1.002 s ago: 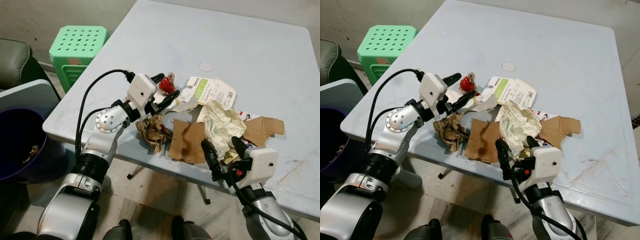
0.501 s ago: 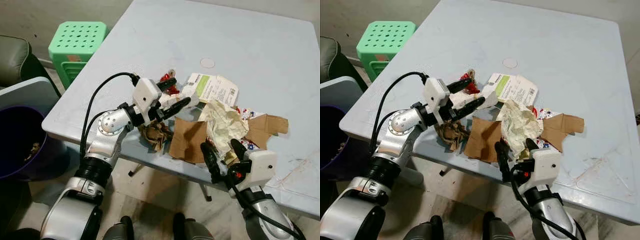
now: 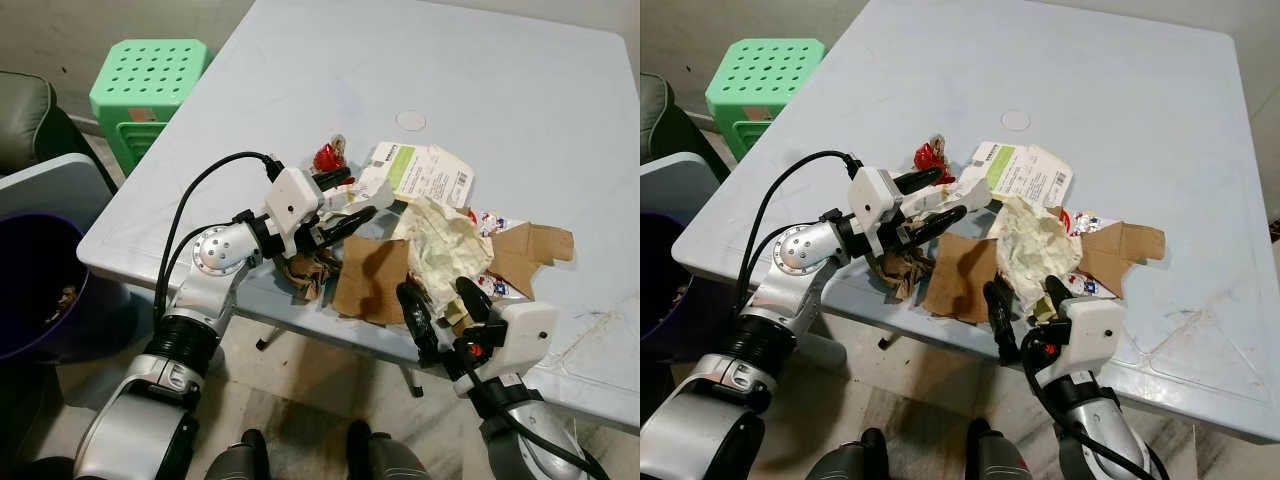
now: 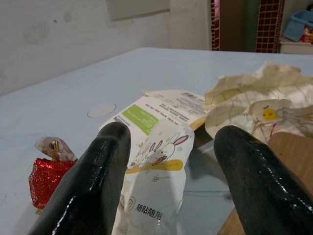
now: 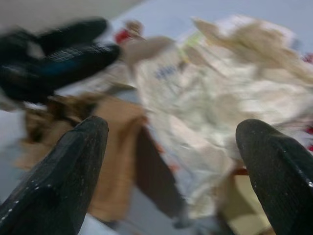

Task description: Picking trash to rubbish bin

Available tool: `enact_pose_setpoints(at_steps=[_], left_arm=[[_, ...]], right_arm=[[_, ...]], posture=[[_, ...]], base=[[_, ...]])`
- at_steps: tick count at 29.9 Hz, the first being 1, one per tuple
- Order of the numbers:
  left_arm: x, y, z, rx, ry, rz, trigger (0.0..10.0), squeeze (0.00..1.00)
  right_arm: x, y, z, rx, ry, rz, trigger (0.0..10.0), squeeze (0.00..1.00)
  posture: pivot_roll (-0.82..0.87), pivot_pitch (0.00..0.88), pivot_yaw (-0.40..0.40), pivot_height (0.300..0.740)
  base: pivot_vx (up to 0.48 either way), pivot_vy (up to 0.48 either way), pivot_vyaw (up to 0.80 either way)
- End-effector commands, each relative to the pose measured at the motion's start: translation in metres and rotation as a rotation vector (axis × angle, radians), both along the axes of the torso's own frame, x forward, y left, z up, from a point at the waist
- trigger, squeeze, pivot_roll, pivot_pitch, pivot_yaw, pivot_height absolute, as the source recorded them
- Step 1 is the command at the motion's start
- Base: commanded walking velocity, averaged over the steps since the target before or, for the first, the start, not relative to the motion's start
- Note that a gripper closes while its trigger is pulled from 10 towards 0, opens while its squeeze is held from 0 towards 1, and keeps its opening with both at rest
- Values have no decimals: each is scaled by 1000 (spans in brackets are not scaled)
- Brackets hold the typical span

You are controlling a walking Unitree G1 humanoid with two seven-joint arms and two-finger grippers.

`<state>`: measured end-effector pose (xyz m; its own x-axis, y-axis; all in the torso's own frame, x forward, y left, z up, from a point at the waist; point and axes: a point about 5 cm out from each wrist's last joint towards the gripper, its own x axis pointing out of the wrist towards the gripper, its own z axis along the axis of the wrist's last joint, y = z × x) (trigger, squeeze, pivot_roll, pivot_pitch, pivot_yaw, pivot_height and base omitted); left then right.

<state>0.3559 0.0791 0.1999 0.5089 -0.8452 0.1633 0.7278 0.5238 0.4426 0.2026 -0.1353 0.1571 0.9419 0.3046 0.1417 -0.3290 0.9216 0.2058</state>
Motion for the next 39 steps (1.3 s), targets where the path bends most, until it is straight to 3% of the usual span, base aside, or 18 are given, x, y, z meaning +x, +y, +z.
enact_pose_setpoints(at_steps=[1, 10, 11, 12, 16, 28, 39], left_arm=[[1, 0, -1, 23, -9, 4, 10000, 0], [6, 4, -7, 85, -13, 67, 10000, 0], [6, 4, -7, 90, -12, 59, 4039, 0], [8, 6, -10, 107, 4, 72, 0, 0], [7, 6, -9, 141, -32, 73, 0, 0], [10, 11, -8, 138, -26, 88, 0, 0], [13, 11, -3, 133, -44, 94, 0, 0]], right_arm=[[-6, 5, 1, 4, 11, 41, 10000, 0], [-9, 6, 1, -12, 25, 69, 10000, 0], [-9, 7, 1, -12, 27, 69, 10000, 0], [-10, 6, 1, -13, 29, 69, 10000, 0], [-10, 7, 1, -9, 29, 69, 10000, 0], [-13, 14, 6, 23, 15, 117, 10000, 0], [-6, 11, 8, 20, -11, 102, 10000, 0]], posture=[[-176, 314, 5, 740], [-181, 308, 8, 740], [-181, 308, 9, 740], [-180, 307, 12, 740], [-180, 307, 12, 740], [-166, 308, 20, 740], [-162, 292, 27, 740]], base=[[0, 0, 0], [0, 0, 0], [0, 0, 0], [0, 0, 0], [0, 0, 0], [0, 0, 0], [0, 0, 0]])
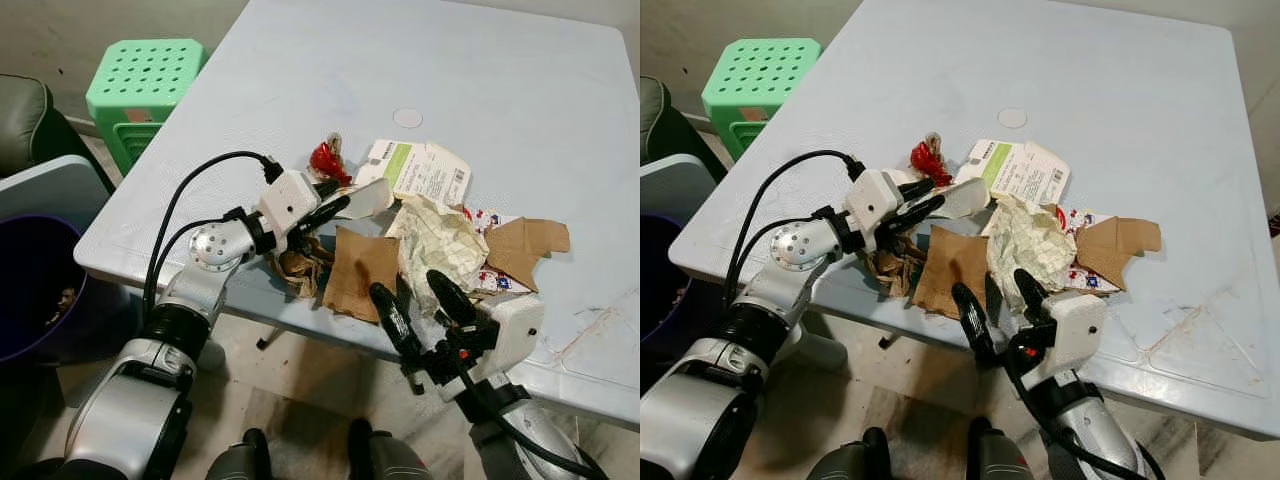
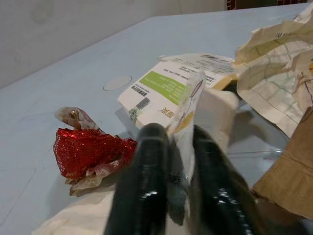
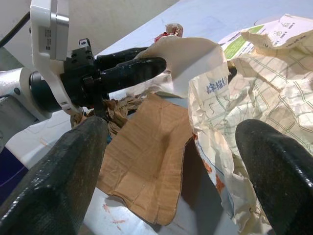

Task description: Picking trash to rubbish bin

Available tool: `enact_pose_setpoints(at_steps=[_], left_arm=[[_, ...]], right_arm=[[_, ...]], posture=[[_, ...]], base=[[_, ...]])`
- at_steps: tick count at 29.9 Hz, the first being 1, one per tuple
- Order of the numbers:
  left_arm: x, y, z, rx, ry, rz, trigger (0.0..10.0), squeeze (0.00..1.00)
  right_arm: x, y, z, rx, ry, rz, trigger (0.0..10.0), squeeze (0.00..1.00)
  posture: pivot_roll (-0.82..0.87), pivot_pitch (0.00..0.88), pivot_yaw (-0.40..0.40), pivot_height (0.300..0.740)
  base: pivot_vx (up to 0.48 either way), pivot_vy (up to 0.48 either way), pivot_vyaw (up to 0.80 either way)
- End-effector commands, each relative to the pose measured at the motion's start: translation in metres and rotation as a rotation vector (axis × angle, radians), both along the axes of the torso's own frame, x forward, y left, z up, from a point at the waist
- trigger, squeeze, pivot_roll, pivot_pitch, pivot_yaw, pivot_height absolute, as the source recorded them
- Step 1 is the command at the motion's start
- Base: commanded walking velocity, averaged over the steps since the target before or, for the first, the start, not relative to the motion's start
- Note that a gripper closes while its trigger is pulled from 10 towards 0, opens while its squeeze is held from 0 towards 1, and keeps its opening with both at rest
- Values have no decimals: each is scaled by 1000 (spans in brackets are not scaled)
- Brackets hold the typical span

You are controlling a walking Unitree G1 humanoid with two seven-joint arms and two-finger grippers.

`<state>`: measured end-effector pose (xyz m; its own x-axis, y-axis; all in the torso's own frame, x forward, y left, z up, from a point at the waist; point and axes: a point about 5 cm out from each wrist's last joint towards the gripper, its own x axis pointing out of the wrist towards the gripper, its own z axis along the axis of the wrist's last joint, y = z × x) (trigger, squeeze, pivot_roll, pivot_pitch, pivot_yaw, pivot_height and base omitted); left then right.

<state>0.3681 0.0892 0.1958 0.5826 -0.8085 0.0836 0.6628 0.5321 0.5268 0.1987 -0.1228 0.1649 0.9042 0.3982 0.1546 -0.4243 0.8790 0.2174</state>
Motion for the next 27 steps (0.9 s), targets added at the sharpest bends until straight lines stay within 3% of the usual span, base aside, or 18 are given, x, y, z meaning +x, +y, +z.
enact_pose_setpoints(at_steps=[1, 9, 14, 23, 25, 27], left_arm=[[1, 1, 2, 16, -11, -1, 0, 0], [3, 6, 7, 9, -45, 28, 0, 0], [5, 14, 18, -45, -101, 94, 0, 0], [3, 30, 35, -199, -156, 164, 0, 0], [1, 34, 44, -316, -133, 157, 0, 0], [0, 33, 46, -345, -122, 151, 0, 0]], right_arm=[[-1, -1, 0, 3, -4, -3, 10000, 0], [4, -2, 2, 19, -25, -19, 10000, 0], [8, -2, 3, 38, -42, -37, 10000, 0], [14, -2, 2, 40, -53, -33, 10000, 0], [17, -1, 2, 44, -57, -28, 10000, 0], [19, 0, 1, 41, -57, -24, 10000, 0]], posture=[[-161, 289, 27, 740], [-147, 276, 27, 740], [-138, 269, 24, 740], [-114, 250, 9, 740], [-108, 247, 8, 740], [-105, 241, 7, 740]], base=[[0, 0, 0], [0, 0, 0], [0, 0, 0], [0, 0, 0], [0, 0, 0], [0, 0, 0]])
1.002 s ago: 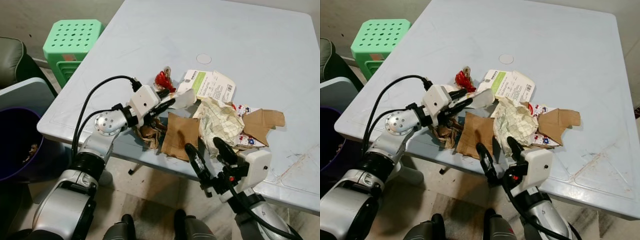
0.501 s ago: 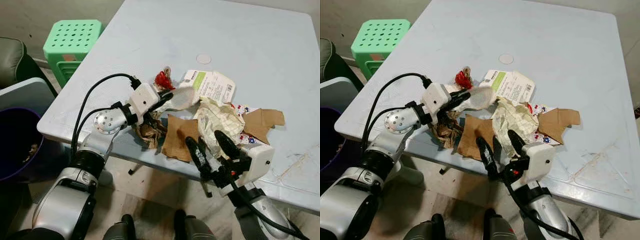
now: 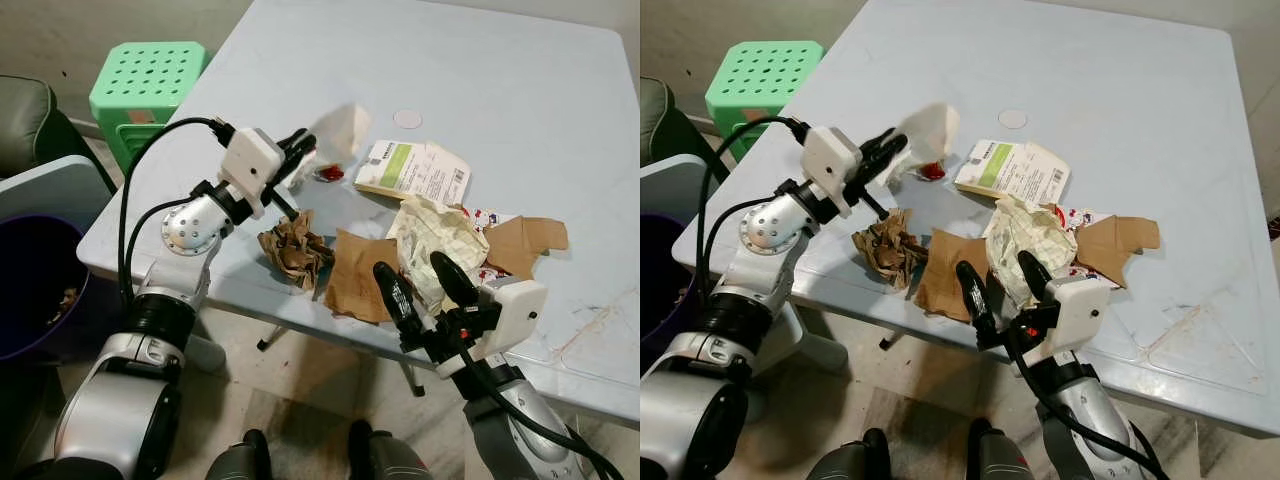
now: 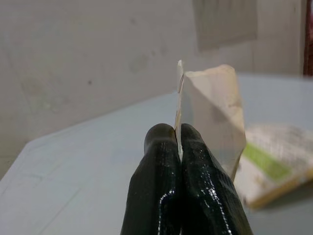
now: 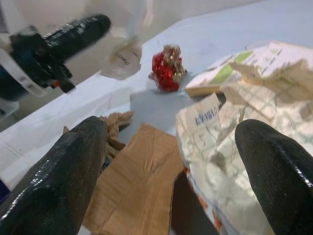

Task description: Picking trash to rubbish bin

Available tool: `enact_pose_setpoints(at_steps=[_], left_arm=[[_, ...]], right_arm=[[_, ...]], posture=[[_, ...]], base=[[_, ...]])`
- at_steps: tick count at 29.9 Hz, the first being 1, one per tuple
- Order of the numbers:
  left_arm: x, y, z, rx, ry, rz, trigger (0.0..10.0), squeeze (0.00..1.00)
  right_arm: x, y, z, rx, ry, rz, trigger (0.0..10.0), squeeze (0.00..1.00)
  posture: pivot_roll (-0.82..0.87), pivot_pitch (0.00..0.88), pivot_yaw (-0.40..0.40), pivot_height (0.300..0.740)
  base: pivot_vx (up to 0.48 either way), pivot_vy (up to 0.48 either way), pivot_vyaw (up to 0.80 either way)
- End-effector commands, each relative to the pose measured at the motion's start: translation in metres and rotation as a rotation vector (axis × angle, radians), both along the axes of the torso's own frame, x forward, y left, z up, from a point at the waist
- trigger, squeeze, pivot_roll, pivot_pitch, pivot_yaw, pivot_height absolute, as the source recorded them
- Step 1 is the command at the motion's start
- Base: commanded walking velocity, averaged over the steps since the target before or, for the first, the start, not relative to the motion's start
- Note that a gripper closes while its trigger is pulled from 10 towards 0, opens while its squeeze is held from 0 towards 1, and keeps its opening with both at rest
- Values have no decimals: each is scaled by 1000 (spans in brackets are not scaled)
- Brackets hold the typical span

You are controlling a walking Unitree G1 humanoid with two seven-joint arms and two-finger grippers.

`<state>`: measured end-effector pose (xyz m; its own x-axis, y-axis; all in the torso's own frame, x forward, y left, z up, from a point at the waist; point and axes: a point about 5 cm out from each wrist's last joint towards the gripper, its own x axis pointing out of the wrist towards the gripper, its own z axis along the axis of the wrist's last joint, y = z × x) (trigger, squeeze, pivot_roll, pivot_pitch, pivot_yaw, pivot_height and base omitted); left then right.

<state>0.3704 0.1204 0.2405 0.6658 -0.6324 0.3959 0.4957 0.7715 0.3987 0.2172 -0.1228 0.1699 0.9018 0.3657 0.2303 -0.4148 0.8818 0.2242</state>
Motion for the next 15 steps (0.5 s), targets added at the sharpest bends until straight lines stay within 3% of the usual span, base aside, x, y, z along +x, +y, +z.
enact_pose_setpoints(at_steps=[1, 3, 5, 11, 12, 13, 15], left_arm=[[-3, 2, 2, -51, 7, -12, 0, 0], [-4, 2, 6, -149, 33, -12, 0, 0], [-5, 3, 7, -193, 48, -12, 0, 0], [-11, 9, 2, -217, 71, 39, 0, 0], [-14, 11, -2, -217, 88, 58, 4039, 0], [-16, 13, -8, -214, 125, 84, 10000, 0], [-16, 13, -8, -214, 125, 84, 10000, 0]], right_arm=[[1, 0, -4, 0, 9, 5, 10000, 0], [4, 0, -5, 3, 2, 1, 10000, 0], [5, 0, -5, 4, -2, -4, 10000, 0], [15, -7, -7, -21, -22, -65, 10000, 0], [18, -11, -7, -27, -32, -95, 10000, 0], [23, -16, -7, -46, -49, -136, 10000, 0], [23, -16, -7, -46, -49, -136, 10000, 0]], posture=[[-104, 238, 7, 740], [-100, 227, 9, 740], [-97, 216, 8, 740], [-86, 180, 7, 740], [-83, 174, 5, 740], [-78, 161, 3, 740], [-78, 161, 3, 740]], base=[[0, 0, 0], [0, 0, 0], [0, 0, 0], [0, 0, 0], [0, 0, 0], [0, 0, 0], [0, 0, 0]])
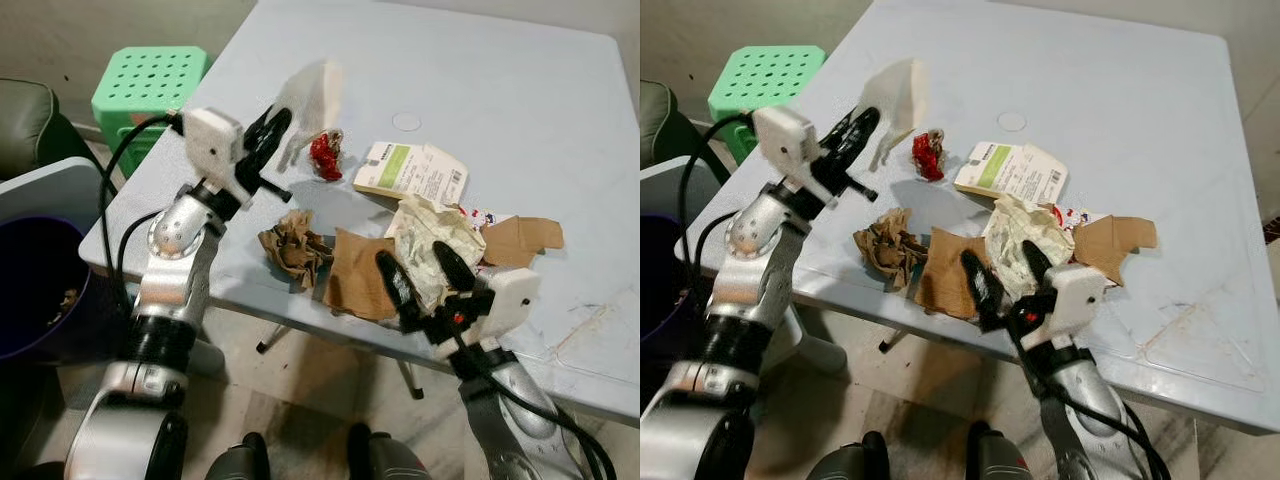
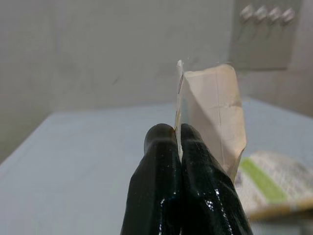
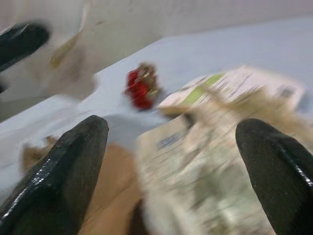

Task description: Picking trash to rubbish bin

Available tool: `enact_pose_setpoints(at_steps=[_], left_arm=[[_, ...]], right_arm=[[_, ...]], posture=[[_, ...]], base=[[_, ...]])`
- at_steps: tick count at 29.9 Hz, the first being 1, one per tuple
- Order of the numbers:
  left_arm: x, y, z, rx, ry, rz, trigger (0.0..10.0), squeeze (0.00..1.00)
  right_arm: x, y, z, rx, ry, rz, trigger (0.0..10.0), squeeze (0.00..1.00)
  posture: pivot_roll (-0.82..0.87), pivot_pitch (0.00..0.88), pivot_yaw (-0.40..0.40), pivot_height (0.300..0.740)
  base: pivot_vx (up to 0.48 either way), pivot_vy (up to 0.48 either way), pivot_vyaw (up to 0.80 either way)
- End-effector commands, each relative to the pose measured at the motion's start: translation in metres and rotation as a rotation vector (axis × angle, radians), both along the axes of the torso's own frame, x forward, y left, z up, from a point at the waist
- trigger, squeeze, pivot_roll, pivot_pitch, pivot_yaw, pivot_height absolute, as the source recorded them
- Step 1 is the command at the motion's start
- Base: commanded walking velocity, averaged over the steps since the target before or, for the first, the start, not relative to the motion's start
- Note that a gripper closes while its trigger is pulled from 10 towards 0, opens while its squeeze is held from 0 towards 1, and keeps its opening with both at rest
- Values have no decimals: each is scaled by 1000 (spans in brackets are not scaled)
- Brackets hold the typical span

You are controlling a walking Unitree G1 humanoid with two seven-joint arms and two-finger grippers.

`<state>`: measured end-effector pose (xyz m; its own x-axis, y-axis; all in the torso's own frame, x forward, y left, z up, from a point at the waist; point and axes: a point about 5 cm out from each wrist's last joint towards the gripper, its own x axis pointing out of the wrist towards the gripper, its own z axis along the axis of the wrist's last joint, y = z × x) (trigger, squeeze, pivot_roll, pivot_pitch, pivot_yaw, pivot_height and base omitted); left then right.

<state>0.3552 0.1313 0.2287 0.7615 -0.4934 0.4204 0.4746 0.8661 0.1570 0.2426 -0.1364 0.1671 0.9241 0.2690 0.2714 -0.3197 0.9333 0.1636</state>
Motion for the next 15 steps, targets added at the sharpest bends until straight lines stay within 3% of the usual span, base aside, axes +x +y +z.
enact_pose_setpoints(at_steps=[1, 3, 10, 11, 15], left_arm=[[-2, 3, 0, -10, 20, 24, 10000, 0], [-8, 8, -12, -51, 84, 80, 10000, 0], [-13, 13, -20, -104, 124, 157, 10000, 0], [-18, 16, -30, -126, 171, 227, 10000, 0], [-20, 28, -40, -124, 190, 358, 10000, 0]], right_arm=[[1, -5, -4, -7, 4, -36, 10000, 0], [11, -12, -1, -32, -22, -100, 10000, 0], [19, -18, 2, -47, -48, -156, 10000, 0], [27, -24, 2, -69, -50, -203, 10000, 0], [37, -36, -6, -121, -6, -300, 10000, 0]], posture=[[-75, 154, 1, 740], [-61, 125, -8, 740], [-44, 99, -15, 740], [-35, 88, -21, 740], [-22, 75, -30, 740]], base=[[0, 0, 0], [0, 0, 0], [0, 0, 0], [0, 0, 0], [0, 0, 0]])
